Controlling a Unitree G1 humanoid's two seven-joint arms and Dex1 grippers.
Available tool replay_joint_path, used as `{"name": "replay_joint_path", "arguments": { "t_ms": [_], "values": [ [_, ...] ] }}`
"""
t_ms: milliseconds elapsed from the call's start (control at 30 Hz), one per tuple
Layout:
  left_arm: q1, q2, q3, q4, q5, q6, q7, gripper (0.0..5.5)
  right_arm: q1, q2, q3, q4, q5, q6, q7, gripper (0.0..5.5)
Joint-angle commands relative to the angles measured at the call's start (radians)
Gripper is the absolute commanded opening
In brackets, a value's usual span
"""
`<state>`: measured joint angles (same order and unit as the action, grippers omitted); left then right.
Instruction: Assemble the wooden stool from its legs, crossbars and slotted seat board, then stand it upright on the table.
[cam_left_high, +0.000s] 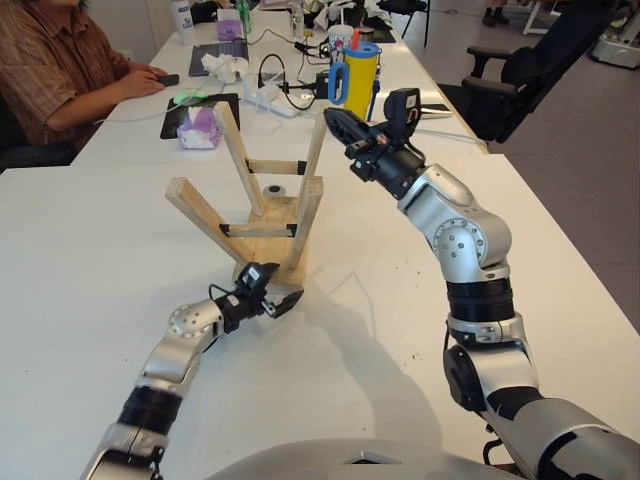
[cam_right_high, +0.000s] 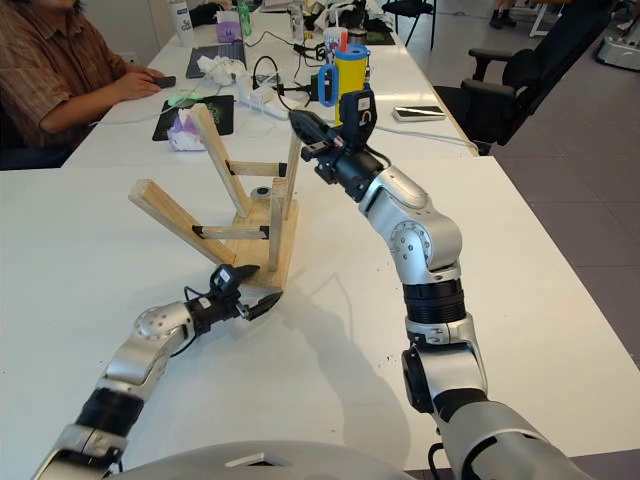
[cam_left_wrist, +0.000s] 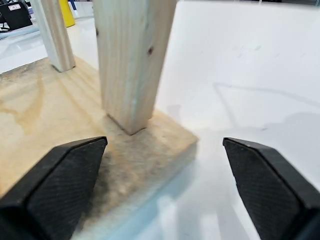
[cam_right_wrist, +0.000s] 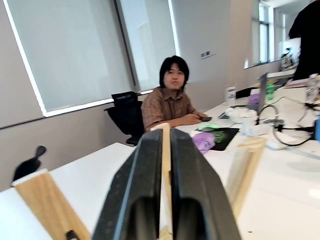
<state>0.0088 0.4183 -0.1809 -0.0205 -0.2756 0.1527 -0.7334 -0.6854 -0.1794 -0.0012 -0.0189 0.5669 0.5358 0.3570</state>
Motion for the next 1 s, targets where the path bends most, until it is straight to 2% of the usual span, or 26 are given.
{"name": "replay_joint_path", "arguments": {
  "t_ms": [33, 133, 200, 267, 333, 500, 700, 867, 1000],
  "values": [
    [0.152, 0.179, 0.139, -0.276, -0.227, 0.228, -0.130, 4.30, 0.093, -0.046, -0.023, 0.002, -0.114, -0.010, -0.088, 0.03],
    [0.215, 0.268, 0.321, -0.285, -0.420, 0.354, -0.222, 4.30, 0.222, -0.042, -0.057, -0.027, -0.170, 0.052, -0.199, 0.03],
    [0.194, 0.269, 0.461, -0.158, -0.457, 0.342, -0.194, 4.30, 0.325, -0.030, -0.024, -0.112, -0.192, 0.075, -0.218, 0.03],
    [0.109, 0.239, 0.548, -0.064, -0.445, 0.305, -0.081, 4.30, 0.396, -0.011, 0.017, -0.170, -0.204, 0.098, -0.227, 0.03],
    [0.008, 0.212, 0.524, -0.042, -0.359, 0.249, 0.020, 4.30, 0.438, 0.013, 0.054, -0.195, -0.227, 0.110, -0.241, 0.03],
    [-0.150, 0.050, 0.360, -0.140, -0.204, 0.256, 0.278, 4.30, 0.441, 0.060, 0.097, -0.218, -0.251, 0.162, -0.269, 0.03],
    [-0.105, -0.087, 0.185, -0.341, -0.006, 0.381, 0.560, 4.30, 0.429, 0.130, 0.152, -0.260, -0.261, 0.207, -0.292, 0.03],
    [-0.076, -0.158, 0.201, -0.358, 0.089, 0.433, 0.713, 4.30, 0.418, 0.126, 0.159, -0.238, -0.291, 0.227, -0.291, 0.03],
    [-0.047, -0.184, 0.270, -0.401, 0.148, 0.412, 0.805, 4.30, 0.431, 0.075, 0.159, -0.261, -0.347, 0.217, -0.300, 0.03]
  ]
}}
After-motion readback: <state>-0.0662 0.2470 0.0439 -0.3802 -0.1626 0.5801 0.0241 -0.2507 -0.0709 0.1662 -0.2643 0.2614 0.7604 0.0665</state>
